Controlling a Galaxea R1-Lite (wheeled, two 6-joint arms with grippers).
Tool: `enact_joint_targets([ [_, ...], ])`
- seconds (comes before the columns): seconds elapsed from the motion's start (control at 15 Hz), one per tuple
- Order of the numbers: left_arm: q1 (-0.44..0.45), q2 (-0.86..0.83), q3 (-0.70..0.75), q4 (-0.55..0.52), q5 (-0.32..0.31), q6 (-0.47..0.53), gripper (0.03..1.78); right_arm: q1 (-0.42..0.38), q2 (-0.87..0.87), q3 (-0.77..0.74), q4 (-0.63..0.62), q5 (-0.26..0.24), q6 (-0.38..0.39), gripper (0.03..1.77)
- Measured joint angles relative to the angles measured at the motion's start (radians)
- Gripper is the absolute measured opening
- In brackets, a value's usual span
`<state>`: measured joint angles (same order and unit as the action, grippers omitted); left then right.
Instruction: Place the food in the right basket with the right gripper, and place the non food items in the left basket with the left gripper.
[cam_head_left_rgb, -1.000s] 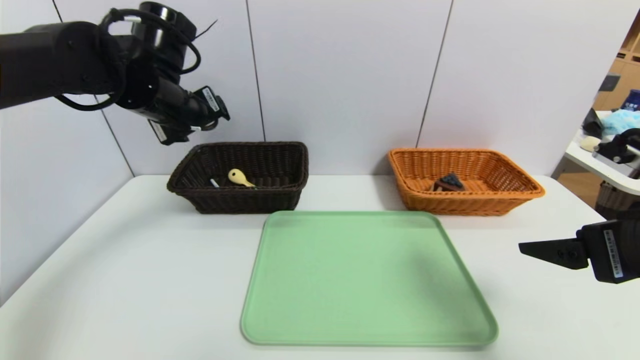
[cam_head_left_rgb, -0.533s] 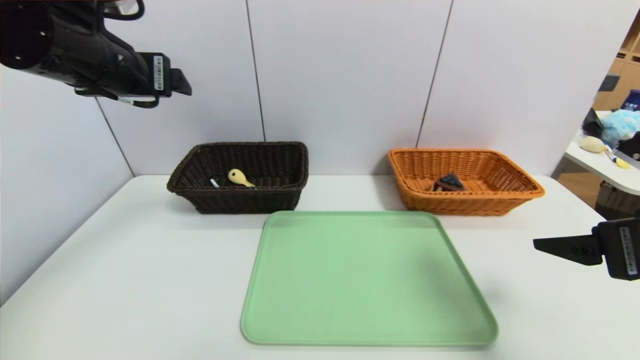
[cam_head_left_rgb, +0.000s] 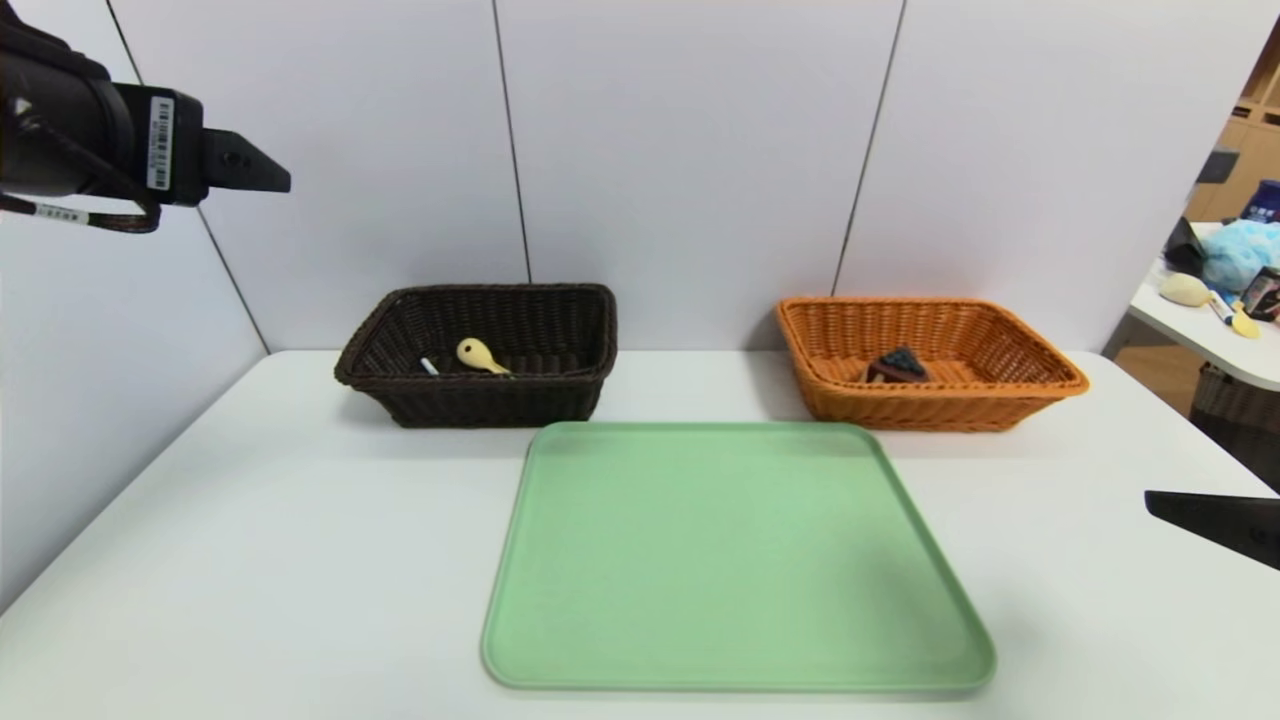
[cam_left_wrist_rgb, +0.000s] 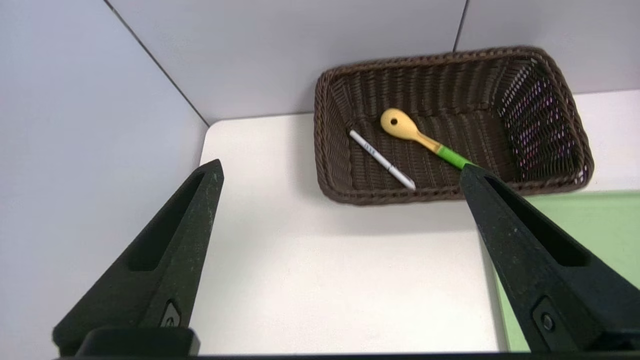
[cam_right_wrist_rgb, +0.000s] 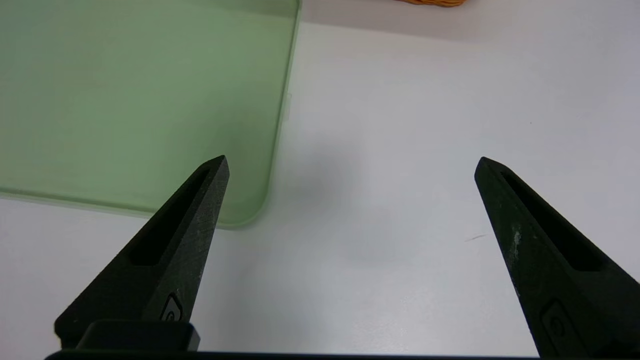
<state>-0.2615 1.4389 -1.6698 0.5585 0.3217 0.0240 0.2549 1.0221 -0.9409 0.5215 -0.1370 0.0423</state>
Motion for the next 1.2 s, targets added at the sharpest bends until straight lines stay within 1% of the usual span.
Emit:
enact_joint_targets([
  [0.2, -0.004, -0.113, 0.108, -0.019, 0.021, -0.055, 1.67, -0.016, -0.077, 0.046, -0.003, -0.003, 0.0, 1.7],
  [0.33, 0.003, -0.201, 0.166, -0.05, 0.056, -0.096, 1.68, -0.051, -0.133, 0.078, -0.004, -0.004, -0.001, 1.7],
  [0.53, 0.064, -0.331, 0.254, -0.088, 0.065, -0.111, 1.69, -0.1, -0.223, 0.116, -0.003, 0.002, -0.018, 1.7],
  [0.73, 0.12, -0.489, 0.379, -0.119, 0.066, -0.127, 1.69, -0.139, -0.32, 0.154, 0.003, 0.004, -0.027, 1.7],
  [1.0, 0.203, -0.738, 0.556, -0.127, 0.067, -0.171, 1.69, -0.178, -0.473, 0.189, 0.02, 0.006, -0.043, 1.7],
  [1.2, 0.256, -0.936, 0.685, -0.122, 0.067, -0.186, 1.69, -0.195, -0.583, 0.195, 0.032, 0.003, -0.044, 1.7],
])
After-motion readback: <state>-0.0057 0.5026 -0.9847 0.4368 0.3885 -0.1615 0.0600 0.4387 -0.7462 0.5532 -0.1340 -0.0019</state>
